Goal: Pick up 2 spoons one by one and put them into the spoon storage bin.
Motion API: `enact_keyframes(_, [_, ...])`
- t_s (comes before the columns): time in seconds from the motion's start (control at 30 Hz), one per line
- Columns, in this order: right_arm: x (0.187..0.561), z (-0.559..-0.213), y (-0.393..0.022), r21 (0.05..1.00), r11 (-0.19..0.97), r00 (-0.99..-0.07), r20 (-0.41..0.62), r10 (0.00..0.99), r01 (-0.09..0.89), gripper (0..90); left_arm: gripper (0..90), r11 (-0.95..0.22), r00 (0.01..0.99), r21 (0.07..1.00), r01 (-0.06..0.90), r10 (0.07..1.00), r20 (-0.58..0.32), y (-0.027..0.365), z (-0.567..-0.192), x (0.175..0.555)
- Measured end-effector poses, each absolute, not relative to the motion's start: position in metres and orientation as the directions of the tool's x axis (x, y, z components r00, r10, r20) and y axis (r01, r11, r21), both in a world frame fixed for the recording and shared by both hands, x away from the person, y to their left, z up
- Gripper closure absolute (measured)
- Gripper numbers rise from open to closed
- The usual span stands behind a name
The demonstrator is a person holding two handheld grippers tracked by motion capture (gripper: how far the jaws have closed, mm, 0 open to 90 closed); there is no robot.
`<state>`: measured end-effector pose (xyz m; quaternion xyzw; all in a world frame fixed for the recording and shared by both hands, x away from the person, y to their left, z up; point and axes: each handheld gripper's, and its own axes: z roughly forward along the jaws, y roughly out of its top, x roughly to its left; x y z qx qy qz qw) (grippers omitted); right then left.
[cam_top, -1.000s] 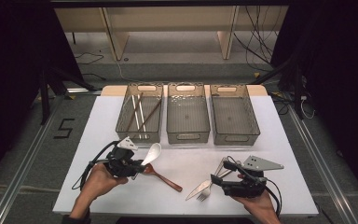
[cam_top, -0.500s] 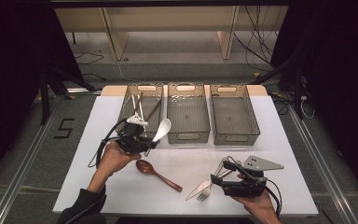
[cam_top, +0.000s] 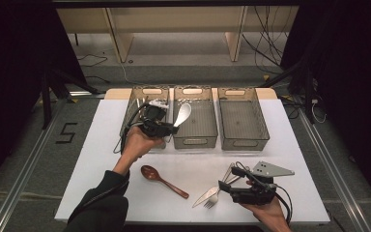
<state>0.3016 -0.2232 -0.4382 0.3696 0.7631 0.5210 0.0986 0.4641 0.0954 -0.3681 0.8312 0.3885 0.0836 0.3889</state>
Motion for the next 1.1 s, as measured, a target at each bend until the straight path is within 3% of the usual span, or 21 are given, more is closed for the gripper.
enact_keyframes(1.1, [0.301,-0.438,-0.224,0.869,0.182,-0.712,0.239,0.661,0.461,27.1,75.1,-0.31,0.603,0.721,0.619,0.776,-0.184,0.063,-0.375,0.522])
